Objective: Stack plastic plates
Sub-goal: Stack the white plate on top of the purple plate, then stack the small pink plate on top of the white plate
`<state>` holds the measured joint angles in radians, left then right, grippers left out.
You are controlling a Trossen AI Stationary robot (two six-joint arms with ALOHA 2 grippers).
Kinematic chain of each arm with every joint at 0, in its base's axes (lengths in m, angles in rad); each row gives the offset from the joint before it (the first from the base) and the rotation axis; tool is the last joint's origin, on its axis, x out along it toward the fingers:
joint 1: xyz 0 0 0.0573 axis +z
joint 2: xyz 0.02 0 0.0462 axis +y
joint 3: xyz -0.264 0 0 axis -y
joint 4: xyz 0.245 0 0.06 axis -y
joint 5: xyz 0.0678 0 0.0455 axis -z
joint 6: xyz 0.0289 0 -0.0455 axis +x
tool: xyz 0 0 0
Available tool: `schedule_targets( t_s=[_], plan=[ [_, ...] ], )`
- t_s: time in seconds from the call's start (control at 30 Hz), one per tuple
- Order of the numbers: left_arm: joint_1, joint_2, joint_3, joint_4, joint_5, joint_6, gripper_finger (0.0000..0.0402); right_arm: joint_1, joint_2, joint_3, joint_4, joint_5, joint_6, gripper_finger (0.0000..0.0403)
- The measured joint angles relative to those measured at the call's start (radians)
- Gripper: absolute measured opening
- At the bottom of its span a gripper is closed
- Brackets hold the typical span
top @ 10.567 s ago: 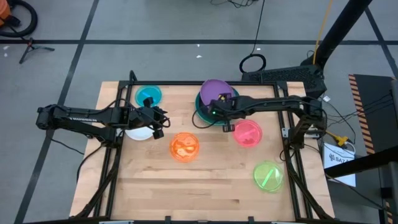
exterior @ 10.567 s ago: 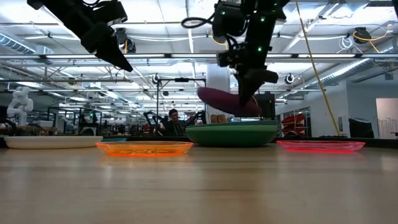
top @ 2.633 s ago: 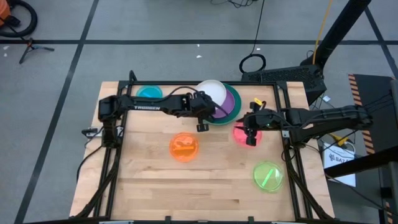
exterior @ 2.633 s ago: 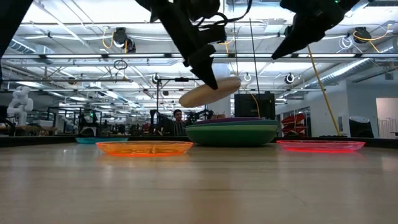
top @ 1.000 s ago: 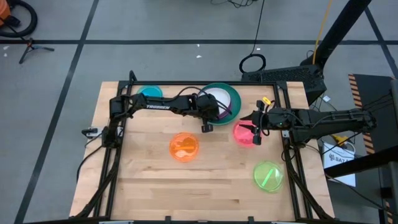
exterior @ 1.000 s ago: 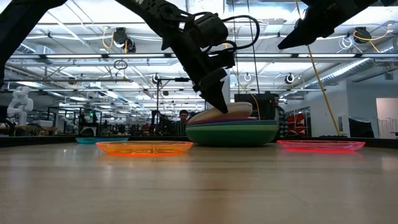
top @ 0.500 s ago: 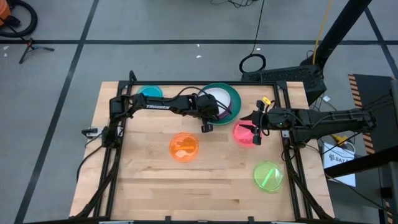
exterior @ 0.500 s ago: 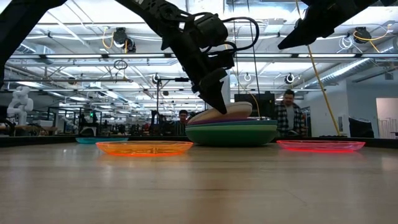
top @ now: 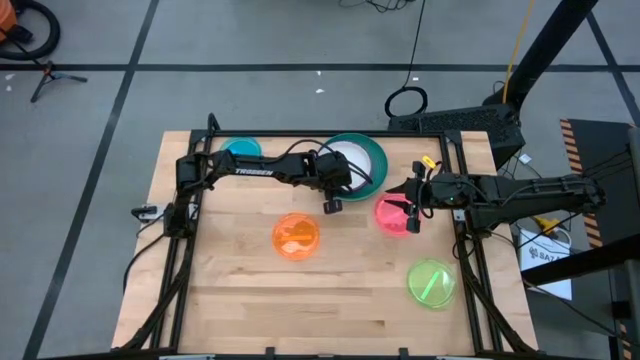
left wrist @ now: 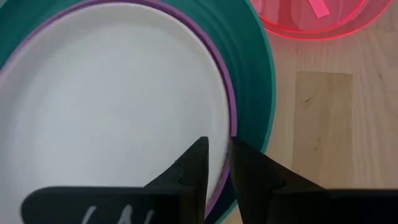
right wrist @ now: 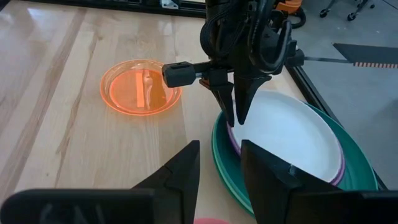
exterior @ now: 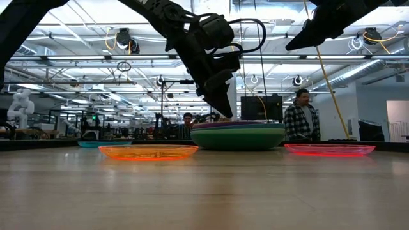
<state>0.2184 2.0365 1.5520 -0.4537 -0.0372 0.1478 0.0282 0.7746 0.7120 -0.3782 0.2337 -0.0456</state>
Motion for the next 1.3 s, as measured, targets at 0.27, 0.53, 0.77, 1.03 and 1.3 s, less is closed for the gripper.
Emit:
schedule_targets(
  t_s=[0.27, 0.53, 0.77, 1.03, 1.3],
  plan=[
    [0.003, -0.003, 0.0, 0.002, 0.002, -0.065, 0.0072, 0.0, 0.0, 0.0, 0.0, 0.0, 0.0, 0.0109],
    [0.002, -0.016, 0.005, -0.013, -0.015, -0.06, 0.0072, 0.0, 0.0, 0.0, 0.0, 0.0, 0.007, 0.0109],
    [0.004, -0.017, 0.062, -0.073, -0.024, -0.045, 0.0072, 0.0, 0.0, 0.0, 0.001, 0.0, 0.007, 0.0109],
    [-0.012, -0.017, 0.081, -0.088, -0.026, -0.014, 0.0072, 0.0, 0.0, 0.0, 0.001, 0.0, 0.009, 0.0109],
    [-0.058, -0.024, 0.081, -0.185, -0.069, 0.039, 0.0072, 0.0, 0.0, 0.0, 0.002, 0.0, 0.021, 0.0109]
  ],
)
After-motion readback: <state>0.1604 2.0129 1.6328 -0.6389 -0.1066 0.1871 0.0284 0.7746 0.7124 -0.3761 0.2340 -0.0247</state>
